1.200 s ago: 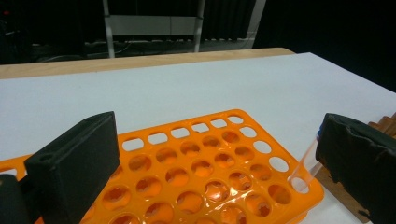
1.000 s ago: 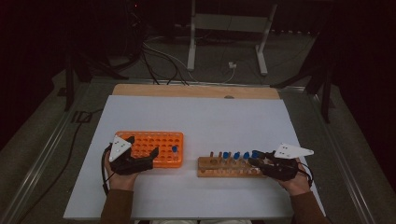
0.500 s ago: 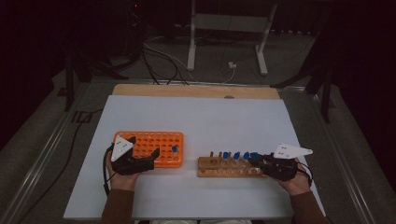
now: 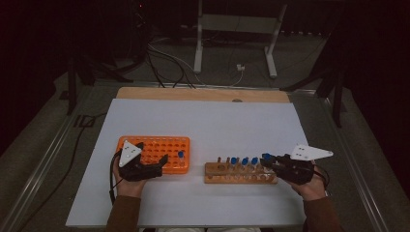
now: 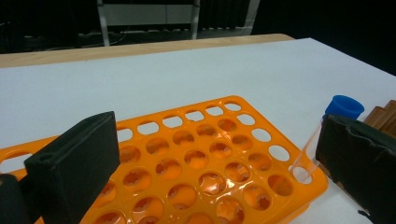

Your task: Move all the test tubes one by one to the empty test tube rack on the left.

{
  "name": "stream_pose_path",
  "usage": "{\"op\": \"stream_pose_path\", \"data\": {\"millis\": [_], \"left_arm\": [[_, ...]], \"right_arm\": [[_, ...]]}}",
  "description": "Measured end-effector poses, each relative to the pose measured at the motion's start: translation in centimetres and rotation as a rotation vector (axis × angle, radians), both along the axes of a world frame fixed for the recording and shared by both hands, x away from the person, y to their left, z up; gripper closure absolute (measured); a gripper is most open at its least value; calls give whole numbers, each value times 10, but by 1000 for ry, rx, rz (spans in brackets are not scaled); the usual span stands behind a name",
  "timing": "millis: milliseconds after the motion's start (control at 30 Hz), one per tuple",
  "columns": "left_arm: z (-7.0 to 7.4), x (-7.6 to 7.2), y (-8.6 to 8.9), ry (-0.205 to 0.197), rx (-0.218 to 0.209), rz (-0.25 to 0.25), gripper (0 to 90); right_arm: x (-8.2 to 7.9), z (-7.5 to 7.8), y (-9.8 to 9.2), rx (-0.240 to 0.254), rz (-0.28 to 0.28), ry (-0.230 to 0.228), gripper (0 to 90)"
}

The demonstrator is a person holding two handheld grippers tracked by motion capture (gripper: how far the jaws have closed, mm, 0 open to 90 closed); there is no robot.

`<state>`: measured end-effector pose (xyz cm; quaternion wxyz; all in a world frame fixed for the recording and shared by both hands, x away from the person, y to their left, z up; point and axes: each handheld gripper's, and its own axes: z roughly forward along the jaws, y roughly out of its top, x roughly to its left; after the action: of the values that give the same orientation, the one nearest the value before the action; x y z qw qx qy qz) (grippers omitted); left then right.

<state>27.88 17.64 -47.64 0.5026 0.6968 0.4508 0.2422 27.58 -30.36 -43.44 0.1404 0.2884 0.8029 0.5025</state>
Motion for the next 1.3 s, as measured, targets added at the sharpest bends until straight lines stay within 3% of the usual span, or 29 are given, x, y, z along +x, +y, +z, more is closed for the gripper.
{"op": "stream_pose_path", "data": {"millis": [167,500,733,1000,1300], "left_arm": [[-1,0,-1,1,-1,0,7],[-1,0,-5,-4,11,-3,7],[2,-1,-9,-15,22,-9,7],[4,-1,-9,-24,19,-7,7],[5,-2,-10,-26,17,-11,7]], "right_arm": [[1,11,-6,34,7,1,766],[5,31,-12,53,4,-12,766],[12,38,-12,58,-36,-22,766],[26,39,1,56,-90,-7,766],[35,44,22,78,-98,-10,766]]}}
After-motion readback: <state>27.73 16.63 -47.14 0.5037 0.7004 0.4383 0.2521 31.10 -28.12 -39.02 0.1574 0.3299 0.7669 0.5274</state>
